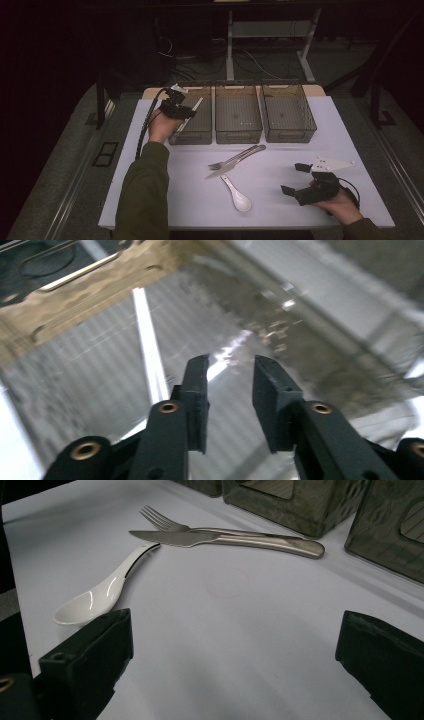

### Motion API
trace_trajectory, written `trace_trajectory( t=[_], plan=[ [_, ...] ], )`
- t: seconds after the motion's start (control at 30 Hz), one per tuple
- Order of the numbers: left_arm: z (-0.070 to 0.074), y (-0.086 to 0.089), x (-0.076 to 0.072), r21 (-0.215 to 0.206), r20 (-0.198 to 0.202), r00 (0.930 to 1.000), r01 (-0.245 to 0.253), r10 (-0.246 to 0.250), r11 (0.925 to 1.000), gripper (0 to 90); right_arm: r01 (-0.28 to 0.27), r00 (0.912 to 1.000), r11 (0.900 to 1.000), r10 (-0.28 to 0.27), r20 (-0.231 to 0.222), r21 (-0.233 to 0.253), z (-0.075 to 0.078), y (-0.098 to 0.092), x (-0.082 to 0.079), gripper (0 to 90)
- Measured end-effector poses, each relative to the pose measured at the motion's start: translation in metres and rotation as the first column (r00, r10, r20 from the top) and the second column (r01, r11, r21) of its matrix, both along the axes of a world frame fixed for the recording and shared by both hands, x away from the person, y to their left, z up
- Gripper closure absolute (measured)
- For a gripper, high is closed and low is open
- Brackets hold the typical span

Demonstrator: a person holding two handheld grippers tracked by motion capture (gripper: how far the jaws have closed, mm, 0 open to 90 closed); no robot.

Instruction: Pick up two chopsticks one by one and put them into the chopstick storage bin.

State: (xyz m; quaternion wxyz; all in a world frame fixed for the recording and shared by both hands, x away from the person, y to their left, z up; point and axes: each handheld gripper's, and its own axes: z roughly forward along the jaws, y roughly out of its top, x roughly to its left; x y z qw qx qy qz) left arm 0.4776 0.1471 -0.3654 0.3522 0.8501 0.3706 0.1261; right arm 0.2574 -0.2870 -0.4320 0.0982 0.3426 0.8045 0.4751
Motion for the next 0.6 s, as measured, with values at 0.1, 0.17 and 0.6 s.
trace_trajectory(
  t=[0.1, 0.17, 0.6],
  plan=[
    [0.008, -0.001, -0.008, -0.034, 0.018, 0.9994, 0.03, -0.03, 0.9989, 58.8, 0.0, 1.0, 1.0, 0.0, 0.001, -0.002, 0.0, 0.0, 0.0, 1.9],
    [0.012, -0.001, -0.016, -0.063, 0.026, 0.9985, 0.049, -0.047, 0.9968, 56.0, 0.001, 1.0, 1.0, -0.001, 0.002, -0.003, 0.0, 0.0, 0.0, 1.9],
    [0.016, 0.004, -0.073, -0.115, 0.077, 0.9889, 0.135, -0.127, 0.9841, 41.9, 0.008, 0.9999, 1.0, -0.008, 0.009, -0.007, 0.001, -0.001, -0.003, 1.9]
  ],
)
